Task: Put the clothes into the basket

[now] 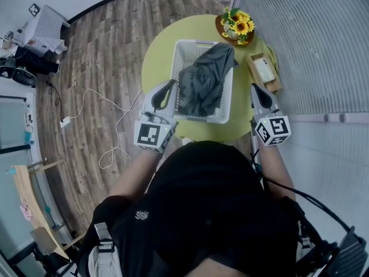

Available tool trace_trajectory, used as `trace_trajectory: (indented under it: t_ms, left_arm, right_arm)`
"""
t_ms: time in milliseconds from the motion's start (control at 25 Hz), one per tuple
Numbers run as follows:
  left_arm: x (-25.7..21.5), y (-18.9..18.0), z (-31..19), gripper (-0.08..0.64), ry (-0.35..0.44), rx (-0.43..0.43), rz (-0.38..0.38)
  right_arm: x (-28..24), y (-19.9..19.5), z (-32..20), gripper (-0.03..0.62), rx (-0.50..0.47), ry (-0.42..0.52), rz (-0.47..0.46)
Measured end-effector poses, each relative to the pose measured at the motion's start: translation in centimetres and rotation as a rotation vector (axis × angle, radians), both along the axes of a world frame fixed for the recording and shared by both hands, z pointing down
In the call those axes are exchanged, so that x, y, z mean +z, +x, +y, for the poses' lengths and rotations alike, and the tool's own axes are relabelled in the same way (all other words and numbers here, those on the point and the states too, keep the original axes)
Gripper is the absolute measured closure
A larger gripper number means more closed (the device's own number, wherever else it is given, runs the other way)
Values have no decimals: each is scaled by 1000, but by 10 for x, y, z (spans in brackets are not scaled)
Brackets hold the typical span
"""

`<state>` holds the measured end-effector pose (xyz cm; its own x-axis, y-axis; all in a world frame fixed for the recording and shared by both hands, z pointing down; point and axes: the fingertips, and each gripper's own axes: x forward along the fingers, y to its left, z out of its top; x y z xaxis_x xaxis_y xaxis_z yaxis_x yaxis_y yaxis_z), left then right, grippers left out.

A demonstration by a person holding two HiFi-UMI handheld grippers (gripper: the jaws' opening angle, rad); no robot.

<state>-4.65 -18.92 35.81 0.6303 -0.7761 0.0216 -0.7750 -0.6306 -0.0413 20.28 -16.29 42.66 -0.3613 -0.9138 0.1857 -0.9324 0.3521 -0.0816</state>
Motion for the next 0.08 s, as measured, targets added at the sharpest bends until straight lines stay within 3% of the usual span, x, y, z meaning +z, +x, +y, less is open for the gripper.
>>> trace_trajectory:
  t_ms: [80]
  left_arm:
    - [2,3,-2,554,2,0,-1]
  right_arm:
    - [2,3,-2,591,2,-1,-1]
